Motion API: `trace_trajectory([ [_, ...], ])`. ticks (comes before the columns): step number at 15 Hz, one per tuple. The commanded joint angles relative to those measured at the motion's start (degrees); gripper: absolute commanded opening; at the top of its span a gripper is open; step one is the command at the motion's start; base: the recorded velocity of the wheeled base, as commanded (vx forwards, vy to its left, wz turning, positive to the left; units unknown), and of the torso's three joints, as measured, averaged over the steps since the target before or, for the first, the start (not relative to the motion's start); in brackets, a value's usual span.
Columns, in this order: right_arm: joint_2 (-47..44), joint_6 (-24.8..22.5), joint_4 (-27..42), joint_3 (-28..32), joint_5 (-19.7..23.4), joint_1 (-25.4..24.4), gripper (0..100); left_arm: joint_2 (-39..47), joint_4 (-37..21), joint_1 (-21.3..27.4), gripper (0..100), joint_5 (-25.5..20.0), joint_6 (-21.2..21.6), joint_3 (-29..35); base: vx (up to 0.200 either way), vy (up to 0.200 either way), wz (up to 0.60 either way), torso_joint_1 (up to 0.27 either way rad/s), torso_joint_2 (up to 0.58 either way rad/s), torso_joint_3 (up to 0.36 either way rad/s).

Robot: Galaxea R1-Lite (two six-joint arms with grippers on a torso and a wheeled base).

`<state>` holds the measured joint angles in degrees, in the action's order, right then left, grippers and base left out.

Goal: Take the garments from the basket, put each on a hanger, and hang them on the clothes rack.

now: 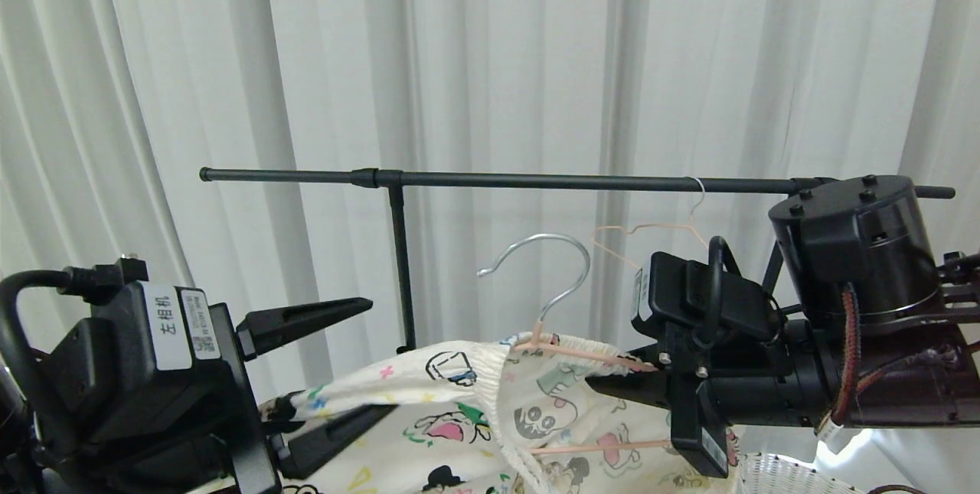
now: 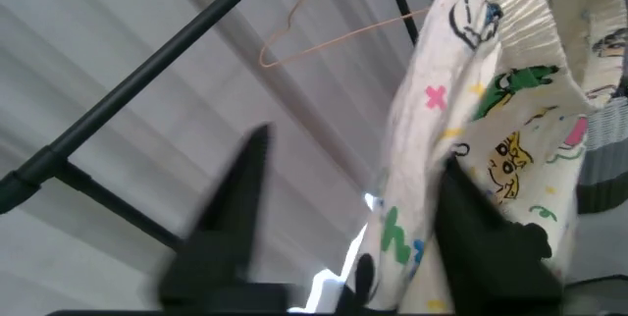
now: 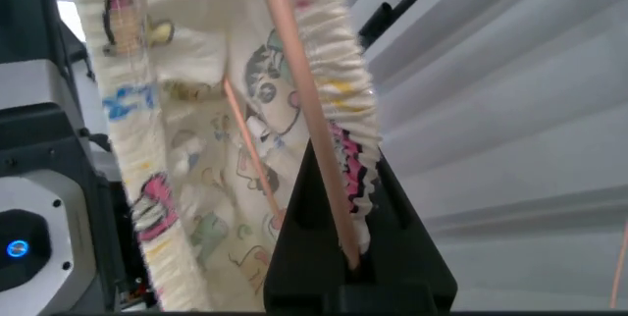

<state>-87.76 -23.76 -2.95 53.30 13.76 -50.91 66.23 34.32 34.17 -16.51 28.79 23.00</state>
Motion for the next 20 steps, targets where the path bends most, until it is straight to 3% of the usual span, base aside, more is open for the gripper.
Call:
trace_trajectory([
  [1,0.2,-1.0,-0.3,0.1,0.1,0.7,0,-0.2,-0.1,0.0,100,0.0,0.0,-0.2,0.0,0.0,0.0,0.0,0.0,0.0],
  [2,0.4,-4.3,-0.4,0.1,0.2,2.4,0,-1.1,-0.1,0.0,100,-0.1,-0.1,-1.6,0.0,0.0,0.0,0.0,0.0,0.0],
  [5,0.8,-6.8,-0.9,0.1,0.3,5.7,0,-4.3,-0.1,-0.2,100,0.0,-0.5,-4.6,0.0,0.0,0.0,0.0,0.0,0.0],
  [7,1.4,-9.4,-0.8,-0.2,0.5,7.2,0,-5.3,-0.1,-4.7,100,0.1,-1.3,-7.5,0.0,0.0,0.0,0.0,0.0,0.0],
  [10,2.0,-9.9,-0.8,-0.4,0.6,7.2,0,-7.8,-0.1,-12.8,100,-0.1,-5.2,-15.4,0.0,0.0,0.0,0.0,0.0,0.0],
  [13,3.2,-9.9,-0.7,-0.5,0.7,6.9,0,-8.8,-0.3,-15.5,100,0.1,-8.5,-18.6,0.0,0.0,0.0,0.0,0.0,0.0],
  [20,5.6,-10.0,-0.5,-0.7,0.7,2.5,0,-1.3,-0.4,-17.9,100,0.3,-8.5,-20.0,0.0,0.0,0.0,0.0,0.0,0.0],
])
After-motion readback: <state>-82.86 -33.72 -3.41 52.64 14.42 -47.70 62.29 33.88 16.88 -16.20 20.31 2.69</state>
